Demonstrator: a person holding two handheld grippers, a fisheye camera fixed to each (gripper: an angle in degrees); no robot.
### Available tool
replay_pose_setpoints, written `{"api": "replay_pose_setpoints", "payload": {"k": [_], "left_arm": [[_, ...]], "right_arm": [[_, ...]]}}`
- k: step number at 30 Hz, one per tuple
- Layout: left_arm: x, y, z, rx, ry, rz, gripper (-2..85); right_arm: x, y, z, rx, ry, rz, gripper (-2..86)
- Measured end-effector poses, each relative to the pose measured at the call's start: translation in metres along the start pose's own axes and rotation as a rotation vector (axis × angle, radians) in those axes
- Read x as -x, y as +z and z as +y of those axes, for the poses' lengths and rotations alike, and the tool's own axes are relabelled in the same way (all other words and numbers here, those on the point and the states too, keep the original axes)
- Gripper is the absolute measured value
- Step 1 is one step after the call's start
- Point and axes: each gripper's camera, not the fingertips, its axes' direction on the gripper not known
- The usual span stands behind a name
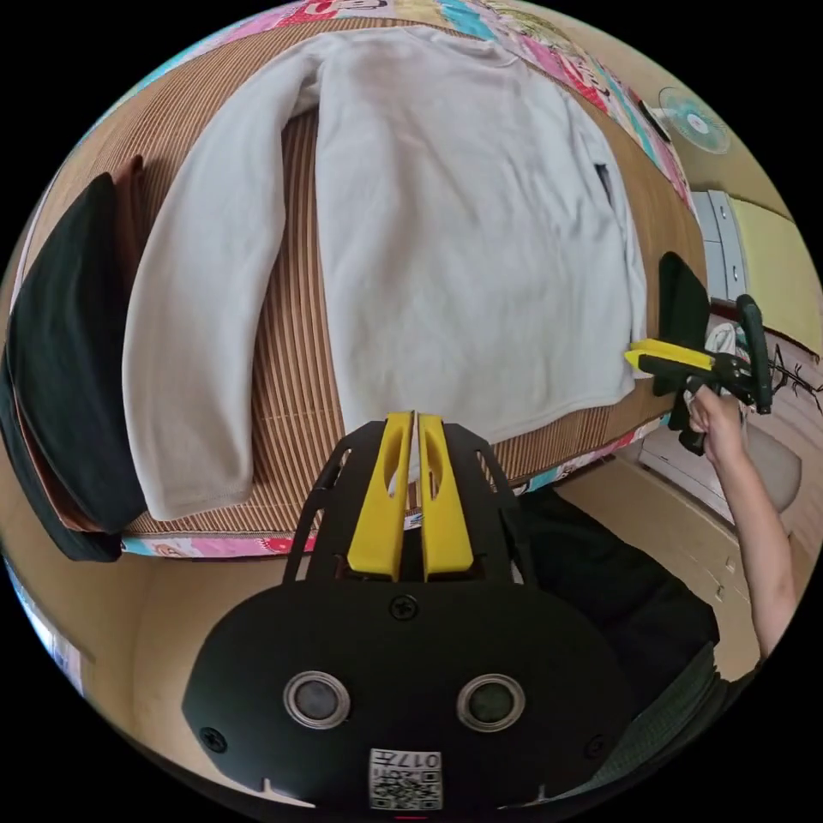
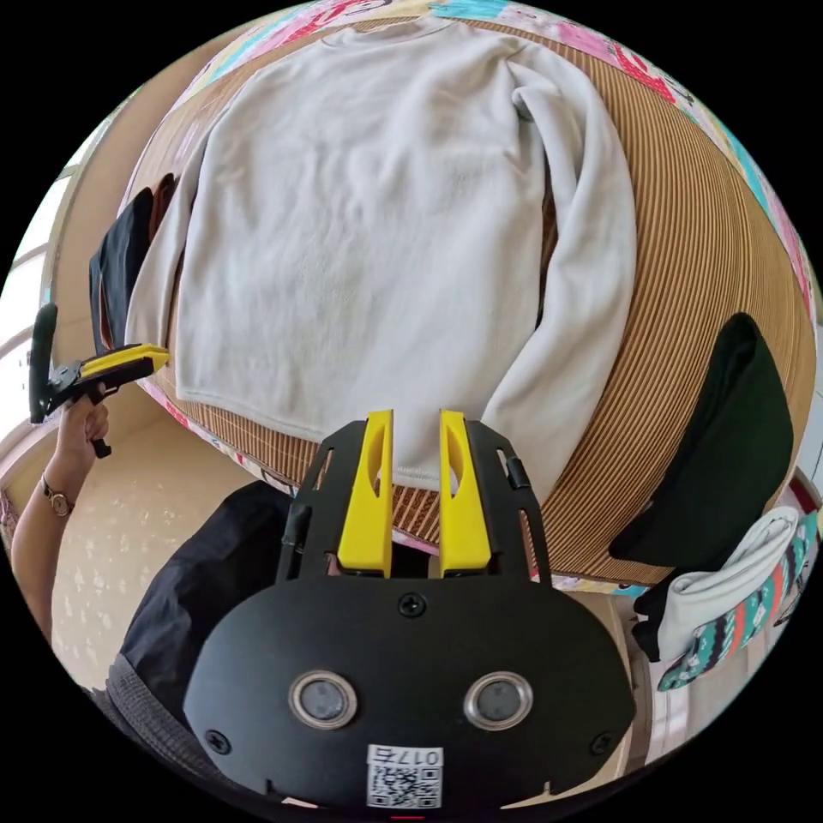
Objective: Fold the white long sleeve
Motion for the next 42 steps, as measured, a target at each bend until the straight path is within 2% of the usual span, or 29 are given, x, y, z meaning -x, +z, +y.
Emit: {"api": "replay_pose_setpoints", "payload": {"k": [2,4,6,9,12,13,16,18,20,21,24,31,36,42], "left_arm": [[0.004,0.014,-0.01,0.091,-0.048,-0.068,0.3],[0.004,0.034,-0.01,0.209,-0.053,-0.164,-0.3],[-0.008,0.035,0.008,0.198,0.031,-0.224,-0.7],[-0.023,0.038,0.041,0.223,0.088,-0.317,-0.9],[-0.029,0.046,0.074,0.303,0.108,-0.331,-0.8],[-0.027,0.047,0.08,0.325,0.092,-0.308,-0.7],[0.008,0.033,0.104,0.333,-0.09,-0.087,0.1],[0.059,0.005,0.128,0.231,-0.33,0.119,1.6],[0.098,-0.022,0.149,0.082,-0.48,0.258,3.8],[0.124,-0.039,0.163,0.007,-0.583,0.297,4.6],[0.176,-0.073,0.184,-0.062,-0.755,0.28,6.9],[0.241,-0.139,0.182,-0.166,-0.699,0.219,10.7],[0.263,-0.139,0.163,-0.109,-0.525,0.158,10.8],[0.293,-0.114,0.172,0.002,-0.445,0.272,4.3]], "right_arm": [[0.006,0.007,-0.01,0.027,-0.039,0.055,7.7],[0.01,0.034,-0.017,0.148,-0.075,0.12,7.0],[0.01,0.058,-0.009,0.221,-0.081,0.138,5.7],[0.006,0.078,0.021,0.224,-0.06,0.004,4.2],[0.005,0.105,0.059,0.264,0.0,-0.1,3.2],[0.007,0.115,0.073,0.286,0.023,-0.122,2.8],[0.008,0.129,0.099,0.317,0.079,-0.169,2.4],[0.002,0.129,0.108,0.314,0.123,-0.234,2.3],[-0.007,0.126,0.114,0.32,0.183,-0.303,2.2],[-0.013,0.124,0.118,0.33,0.225,-0.352,2.1],[-0.017,0.119,0.128,0.327,0.279,-0.407,1.9],[0.012,0.106,0.157,0.281,0.296,-0.339,0.8],[0.026,0.113,0.194,0.281,0.377,-0.32,0.4],[0.03,0.121,0.248,0.277,0.492,-0.319,0.2]]}}
